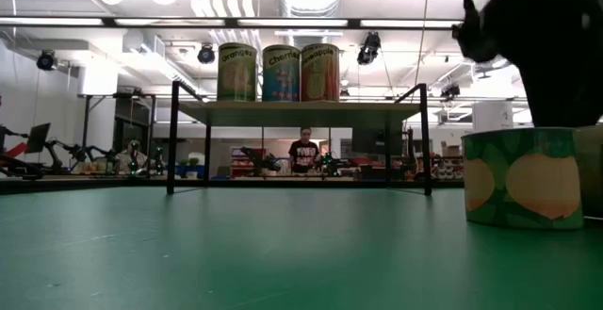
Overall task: Pick and place cans onto a shelf
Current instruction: Put the canned peaches on the shelf
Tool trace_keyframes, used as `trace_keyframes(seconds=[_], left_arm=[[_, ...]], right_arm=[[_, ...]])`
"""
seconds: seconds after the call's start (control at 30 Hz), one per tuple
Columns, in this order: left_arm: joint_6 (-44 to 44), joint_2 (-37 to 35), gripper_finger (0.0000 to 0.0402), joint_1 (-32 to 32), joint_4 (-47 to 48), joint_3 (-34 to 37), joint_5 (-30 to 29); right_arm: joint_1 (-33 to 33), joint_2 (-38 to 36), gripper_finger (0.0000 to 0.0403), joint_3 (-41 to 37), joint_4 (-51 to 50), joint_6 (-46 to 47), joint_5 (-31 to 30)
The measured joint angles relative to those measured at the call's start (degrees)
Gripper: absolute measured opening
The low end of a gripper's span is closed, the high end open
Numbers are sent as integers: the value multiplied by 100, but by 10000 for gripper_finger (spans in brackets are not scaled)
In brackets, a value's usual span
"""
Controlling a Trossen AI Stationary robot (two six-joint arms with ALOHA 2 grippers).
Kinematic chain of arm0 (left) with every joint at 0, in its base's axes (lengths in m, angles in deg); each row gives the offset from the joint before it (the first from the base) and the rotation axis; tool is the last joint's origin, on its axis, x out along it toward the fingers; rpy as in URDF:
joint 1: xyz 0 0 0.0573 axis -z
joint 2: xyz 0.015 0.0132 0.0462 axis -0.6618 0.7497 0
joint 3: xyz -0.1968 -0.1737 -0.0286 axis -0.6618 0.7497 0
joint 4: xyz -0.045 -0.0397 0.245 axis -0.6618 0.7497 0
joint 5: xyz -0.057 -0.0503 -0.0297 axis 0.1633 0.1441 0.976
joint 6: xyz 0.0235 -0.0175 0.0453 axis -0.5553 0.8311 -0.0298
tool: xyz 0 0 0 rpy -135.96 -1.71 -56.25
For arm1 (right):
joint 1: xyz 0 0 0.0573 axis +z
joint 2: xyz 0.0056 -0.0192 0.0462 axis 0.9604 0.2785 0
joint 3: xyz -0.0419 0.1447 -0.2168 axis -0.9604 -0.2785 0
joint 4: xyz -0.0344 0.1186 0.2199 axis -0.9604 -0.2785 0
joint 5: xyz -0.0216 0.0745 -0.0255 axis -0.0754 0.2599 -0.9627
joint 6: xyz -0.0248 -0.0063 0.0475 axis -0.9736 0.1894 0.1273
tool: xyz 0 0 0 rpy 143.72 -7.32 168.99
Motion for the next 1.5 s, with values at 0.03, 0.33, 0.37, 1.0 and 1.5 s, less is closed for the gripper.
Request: trace_keyframes(seconds=[0.03,0.33,0.37,1.0,1.5], left_arm=[[0,0,0,0,0,0,1],[0,0,0,0,-2,0,1],[0,0,0,0,-1,0,1],[507,543,0,0,-314,0,3],[1811,1986,16,74,-1548,-5,789]], right_arm=[[0,0,356,-119,159,-3,16],[-33,-36,305,-778,674,-66,-162],[-31,-79,291,-782,657,-122,-144],[576,-210,309,855,1299,-7749,-6699],[-128,521,306,822,1315,-8921,-8331]])
